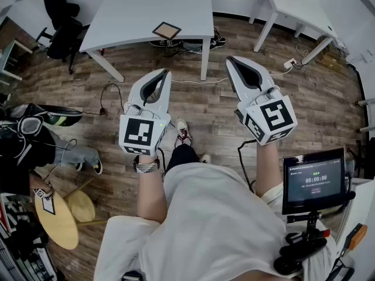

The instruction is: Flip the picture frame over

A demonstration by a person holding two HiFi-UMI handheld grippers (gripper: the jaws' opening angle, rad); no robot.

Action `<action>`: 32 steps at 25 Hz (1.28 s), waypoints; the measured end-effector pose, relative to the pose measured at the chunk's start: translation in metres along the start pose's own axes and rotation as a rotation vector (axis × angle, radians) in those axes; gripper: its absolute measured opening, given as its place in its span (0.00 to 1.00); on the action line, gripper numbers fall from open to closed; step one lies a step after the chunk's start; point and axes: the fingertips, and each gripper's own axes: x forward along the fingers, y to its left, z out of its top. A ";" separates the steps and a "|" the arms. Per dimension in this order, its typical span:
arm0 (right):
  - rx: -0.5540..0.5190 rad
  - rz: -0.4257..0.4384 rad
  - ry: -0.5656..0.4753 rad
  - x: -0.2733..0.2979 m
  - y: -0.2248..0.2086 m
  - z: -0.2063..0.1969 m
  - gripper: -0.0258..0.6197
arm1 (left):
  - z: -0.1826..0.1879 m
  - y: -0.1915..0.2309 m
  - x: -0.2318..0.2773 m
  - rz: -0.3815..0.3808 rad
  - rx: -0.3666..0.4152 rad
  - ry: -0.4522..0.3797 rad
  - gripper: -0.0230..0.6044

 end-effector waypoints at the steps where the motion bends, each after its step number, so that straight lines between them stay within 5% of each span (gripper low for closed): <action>1: 0.002 -0.003 0.009 0.000 0.000 -0.001 0.04 | 0.001 0.001 0.000 0.000 0.001 -0.001 0.04; 13: -0.011 -0.044 -0.040 0.001 -0.005 0.007 0.04 | 0.009 0.008 0.001 0.007 0.031 -0.018 0.04; 32: 0.030 0.005 0.048 0.185 -0.090 -0.036 0.04 | -0.053 0.141 0.151 0.017 0.012 0.061 0.04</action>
